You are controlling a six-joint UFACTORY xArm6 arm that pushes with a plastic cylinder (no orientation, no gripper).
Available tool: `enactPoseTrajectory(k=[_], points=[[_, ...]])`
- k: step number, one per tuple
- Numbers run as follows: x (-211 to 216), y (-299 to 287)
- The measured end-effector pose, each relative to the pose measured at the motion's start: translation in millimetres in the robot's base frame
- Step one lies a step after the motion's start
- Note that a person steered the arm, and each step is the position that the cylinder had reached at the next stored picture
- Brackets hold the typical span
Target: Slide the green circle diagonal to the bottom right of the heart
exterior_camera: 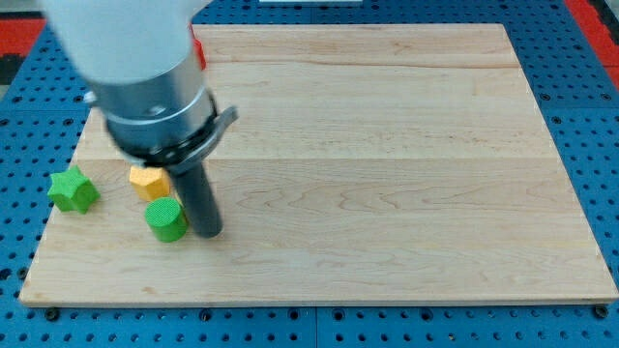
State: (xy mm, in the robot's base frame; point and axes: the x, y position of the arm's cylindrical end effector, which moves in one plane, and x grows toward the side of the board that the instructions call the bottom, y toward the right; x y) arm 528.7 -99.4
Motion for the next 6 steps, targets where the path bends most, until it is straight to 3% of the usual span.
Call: enactPoseTrajectory(k=[1,2,3,4,6], points=[[-17.0,31.8],[53.4,67.1],[84.2,-39.6],[65.6,-107.7],[-12.4,-50.0]])
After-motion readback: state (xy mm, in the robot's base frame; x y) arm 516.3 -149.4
